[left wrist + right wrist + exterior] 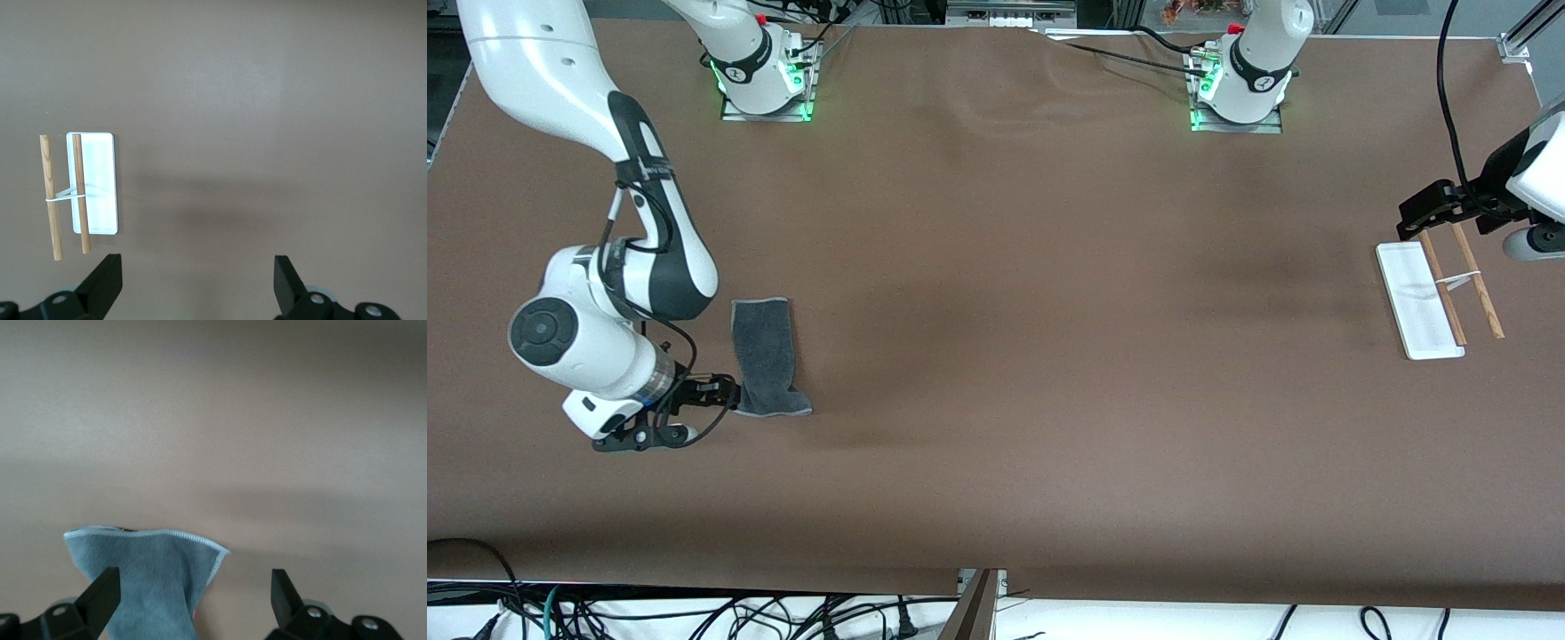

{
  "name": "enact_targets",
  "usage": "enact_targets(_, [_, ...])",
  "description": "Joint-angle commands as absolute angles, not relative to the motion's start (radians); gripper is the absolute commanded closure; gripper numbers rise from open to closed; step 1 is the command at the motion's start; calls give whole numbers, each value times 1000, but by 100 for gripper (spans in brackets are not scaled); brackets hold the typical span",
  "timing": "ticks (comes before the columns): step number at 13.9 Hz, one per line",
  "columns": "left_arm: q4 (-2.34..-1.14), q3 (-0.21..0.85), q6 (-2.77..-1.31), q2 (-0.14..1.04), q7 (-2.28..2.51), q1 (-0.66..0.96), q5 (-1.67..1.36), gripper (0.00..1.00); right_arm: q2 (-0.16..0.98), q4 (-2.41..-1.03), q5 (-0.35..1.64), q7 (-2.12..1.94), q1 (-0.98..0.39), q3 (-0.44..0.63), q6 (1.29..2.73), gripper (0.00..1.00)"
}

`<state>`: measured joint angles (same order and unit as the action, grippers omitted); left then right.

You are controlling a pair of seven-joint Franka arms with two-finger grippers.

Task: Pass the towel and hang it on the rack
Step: 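Reach the right gripper down to the grey towel and grasp its edge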

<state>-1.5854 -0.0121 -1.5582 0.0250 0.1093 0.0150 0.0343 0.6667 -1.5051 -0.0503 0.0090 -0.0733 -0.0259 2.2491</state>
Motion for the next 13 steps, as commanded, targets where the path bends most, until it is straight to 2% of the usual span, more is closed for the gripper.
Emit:
enact_targets(1, [-1552,-14,-1542,40,97,20,52,0,715,-1512,-49,20,-68,-29,2322,0])
enact_targets(11, [-1555,-14,-1539,40,97,18,52,0,787,-1589,-46,57,-74,-29,2442,2])
enact_targets(12, [-1555,-14,-1539,40,97,18,52,0,793,-1589,-40,69,-72,-29,2444,14])
enact_targets(13, [-1555,-14,-1539,40,97,18,52,0,796,-1589,-40,71,-72,-29,2447,33])
